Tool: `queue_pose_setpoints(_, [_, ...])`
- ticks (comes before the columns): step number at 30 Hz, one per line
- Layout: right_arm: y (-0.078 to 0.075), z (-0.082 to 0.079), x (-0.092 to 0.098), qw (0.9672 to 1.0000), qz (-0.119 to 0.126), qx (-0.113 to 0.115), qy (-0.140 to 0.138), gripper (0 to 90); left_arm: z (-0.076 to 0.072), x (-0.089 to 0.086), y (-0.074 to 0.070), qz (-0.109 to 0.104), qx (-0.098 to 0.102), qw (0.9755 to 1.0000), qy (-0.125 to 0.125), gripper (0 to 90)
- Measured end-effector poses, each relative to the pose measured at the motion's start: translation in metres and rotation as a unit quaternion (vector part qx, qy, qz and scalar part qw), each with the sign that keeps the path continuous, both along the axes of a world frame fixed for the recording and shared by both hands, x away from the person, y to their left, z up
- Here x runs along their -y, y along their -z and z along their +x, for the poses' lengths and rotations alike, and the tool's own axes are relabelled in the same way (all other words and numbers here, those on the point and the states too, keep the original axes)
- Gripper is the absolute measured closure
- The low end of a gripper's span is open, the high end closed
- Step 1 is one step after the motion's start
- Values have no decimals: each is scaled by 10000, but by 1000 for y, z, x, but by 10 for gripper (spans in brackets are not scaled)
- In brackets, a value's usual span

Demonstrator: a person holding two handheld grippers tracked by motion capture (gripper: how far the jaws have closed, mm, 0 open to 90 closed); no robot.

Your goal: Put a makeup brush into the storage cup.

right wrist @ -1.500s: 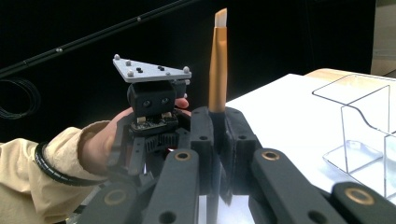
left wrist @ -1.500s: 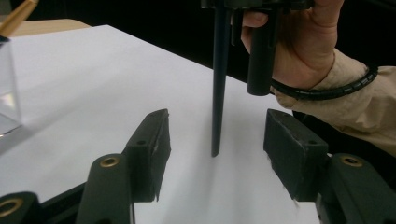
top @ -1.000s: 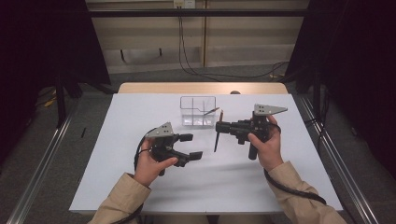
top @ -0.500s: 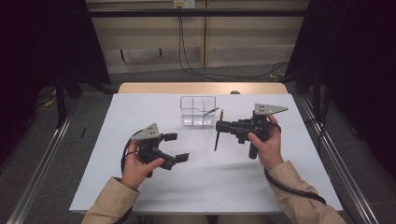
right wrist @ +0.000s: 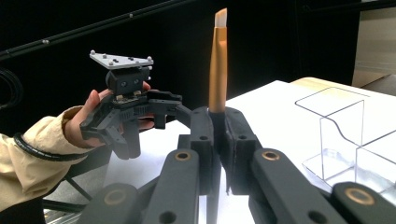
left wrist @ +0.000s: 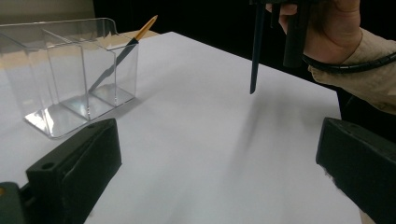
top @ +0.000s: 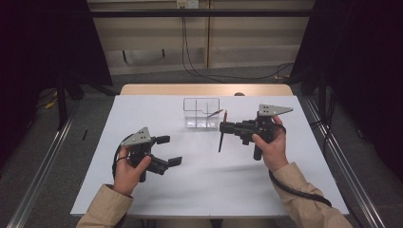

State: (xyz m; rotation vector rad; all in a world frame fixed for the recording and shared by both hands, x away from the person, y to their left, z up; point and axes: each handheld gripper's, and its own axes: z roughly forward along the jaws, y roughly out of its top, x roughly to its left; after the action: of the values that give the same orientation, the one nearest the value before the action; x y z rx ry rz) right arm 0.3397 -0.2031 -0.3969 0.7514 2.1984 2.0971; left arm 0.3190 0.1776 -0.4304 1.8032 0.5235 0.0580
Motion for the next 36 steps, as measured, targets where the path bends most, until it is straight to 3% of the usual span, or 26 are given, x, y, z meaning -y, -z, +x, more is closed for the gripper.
queue_pose_setpoints(22, [0, 2, 5, 9999, -33, 35, 91, 840, -11, -39, 1, -65, 70, 9994, -337, 0])
queue_pose_setpoints(36, [-4, 5, 9, 9999, -65, 95, 118, 840, -18, -65, 4, 94, 160, 9978, -638, 3])
